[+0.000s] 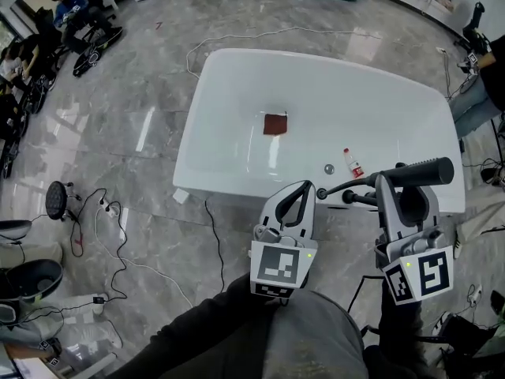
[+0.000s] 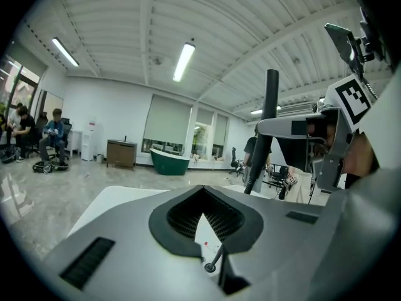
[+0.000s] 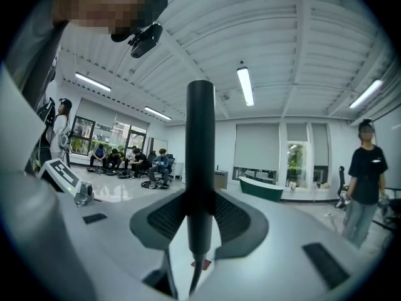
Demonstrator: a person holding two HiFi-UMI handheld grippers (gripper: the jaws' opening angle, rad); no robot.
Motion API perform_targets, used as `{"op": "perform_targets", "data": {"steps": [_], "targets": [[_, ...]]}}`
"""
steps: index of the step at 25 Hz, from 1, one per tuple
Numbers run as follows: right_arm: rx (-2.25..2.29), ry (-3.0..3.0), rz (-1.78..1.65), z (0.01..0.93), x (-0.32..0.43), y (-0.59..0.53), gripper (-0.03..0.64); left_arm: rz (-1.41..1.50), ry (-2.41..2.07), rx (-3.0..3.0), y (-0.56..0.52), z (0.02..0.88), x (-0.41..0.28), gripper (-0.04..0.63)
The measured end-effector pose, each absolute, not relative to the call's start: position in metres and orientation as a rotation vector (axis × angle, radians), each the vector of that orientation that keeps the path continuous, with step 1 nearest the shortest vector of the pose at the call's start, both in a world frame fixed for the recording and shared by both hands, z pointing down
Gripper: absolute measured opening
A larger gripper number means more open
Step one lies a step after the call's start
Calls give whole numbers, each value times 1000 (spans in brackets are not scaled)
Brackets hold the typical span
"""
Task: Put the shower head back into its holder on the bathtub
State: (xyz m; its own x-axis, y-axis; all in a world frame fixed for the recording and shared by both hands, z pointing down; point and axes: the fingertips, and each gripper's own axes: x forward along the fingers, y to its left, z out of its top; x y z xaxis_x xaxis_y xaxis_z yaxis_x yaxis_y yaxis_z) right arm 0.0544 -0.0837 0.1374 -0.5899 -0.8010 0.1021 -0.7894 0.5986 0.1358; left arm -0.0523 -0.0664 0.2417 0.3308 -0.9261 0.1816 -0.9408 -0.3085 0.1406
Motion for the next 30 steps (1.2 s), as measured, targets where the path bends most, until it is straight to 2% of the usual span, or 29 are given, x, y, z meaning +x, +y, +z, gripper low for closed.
{"op": "perform_targets", "data": {"steps": [18, 30], "targets": [[1441, -2622, -4, 159, 45, -69, 141, 117, -1564, 2440, -67, 252, -71, 4], [1436, -2645, 70, 179, 68, -90, 141, 202, -1552, 2448, -94, 263, -43, 3]]}}
